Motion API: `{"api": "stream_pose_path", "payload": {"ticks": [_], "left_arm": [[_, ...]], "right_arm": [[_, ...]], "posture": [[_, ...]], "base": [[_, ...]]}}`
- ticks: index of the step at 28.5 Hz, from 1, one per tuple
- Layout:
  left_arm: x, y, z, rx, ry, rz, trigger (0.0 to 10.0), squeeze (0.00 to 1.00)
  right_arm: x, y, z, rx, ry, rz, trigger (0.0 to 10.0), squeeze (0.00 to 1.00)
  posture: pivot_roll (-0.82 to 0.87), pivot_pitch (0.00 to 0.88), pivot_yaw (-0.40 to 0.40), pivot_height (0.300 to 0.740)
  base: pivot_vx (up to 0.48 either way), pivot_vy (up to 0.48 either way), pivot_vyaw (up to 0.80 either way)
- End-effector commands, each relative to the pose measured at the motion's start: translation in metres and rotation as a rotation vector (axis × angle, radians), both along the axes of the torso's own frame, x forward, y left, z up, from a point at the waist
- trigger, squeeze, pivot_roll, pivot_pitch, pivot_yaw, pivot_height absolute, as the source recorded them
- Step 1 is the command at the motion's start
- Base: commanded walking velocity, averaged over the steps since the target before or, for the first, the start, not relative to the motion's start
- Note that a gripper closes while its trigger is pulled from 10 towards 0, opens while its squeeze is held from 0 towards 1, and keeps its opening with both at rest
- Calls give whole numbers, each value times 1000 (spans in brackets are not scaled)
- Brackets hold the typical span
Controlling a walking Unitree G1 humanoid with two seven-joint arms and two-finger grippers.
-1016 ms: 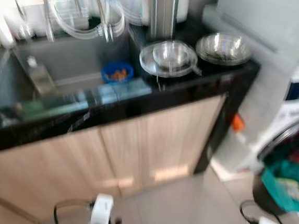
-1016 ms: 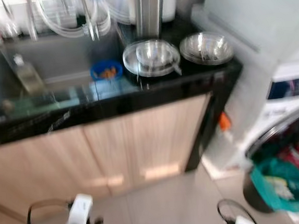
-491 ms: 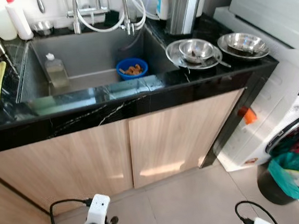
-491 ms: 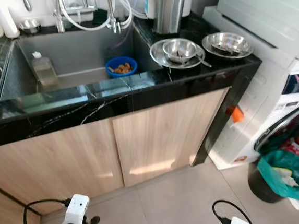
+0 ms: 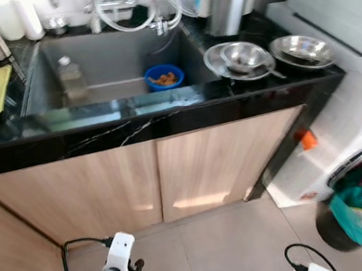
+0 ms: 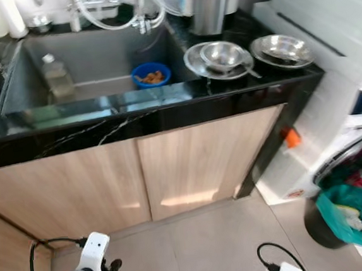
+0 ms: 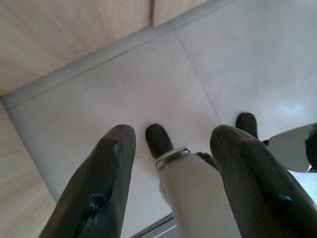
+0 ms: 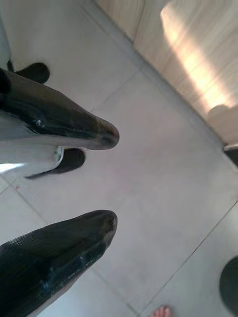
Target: Kitchen organization
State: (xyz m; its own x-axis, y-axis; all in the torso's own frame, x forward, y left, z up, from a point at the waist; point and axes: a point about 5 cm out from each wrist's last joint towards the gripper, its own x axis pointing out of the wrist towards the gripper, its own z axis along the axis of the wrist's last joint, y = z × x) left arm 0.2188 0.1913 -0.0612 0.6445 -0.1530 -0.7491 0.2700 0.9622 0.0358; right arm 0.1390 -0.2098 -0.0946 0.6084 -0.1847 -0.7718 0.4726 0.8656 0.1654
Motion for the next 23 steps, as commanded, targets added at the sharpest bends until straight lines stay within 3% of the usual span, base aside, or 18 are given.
{"api": "stream_pose_path", "payload": {"ticks": [1,8,14,23], "left_arm": [[-2,-2,-1,4,12,-17,10000,0],[-2,-2,-1,4,13,-15,10000,0],[-2,-2,-1,2,13,-13,10000,0],[-1,-2,-1,2,13,-14,10000,0]], "right_arm": [[-9,-4,-2,-10,26,-14,10000,0],[-8,-5,-2,-33,32,23,10000,0],[-8,-6,-2,-40,36,34,10000,0],[-8,-5,-2,-25,30,12,10000,0]], "posture": [[100,71,-87,740],[101,73,-88,740],[102,72,-90,740],[103,72,-90,740]], "base": [[0,0,0],[0,0,0],[0,0,800],[53,0,0]]}}
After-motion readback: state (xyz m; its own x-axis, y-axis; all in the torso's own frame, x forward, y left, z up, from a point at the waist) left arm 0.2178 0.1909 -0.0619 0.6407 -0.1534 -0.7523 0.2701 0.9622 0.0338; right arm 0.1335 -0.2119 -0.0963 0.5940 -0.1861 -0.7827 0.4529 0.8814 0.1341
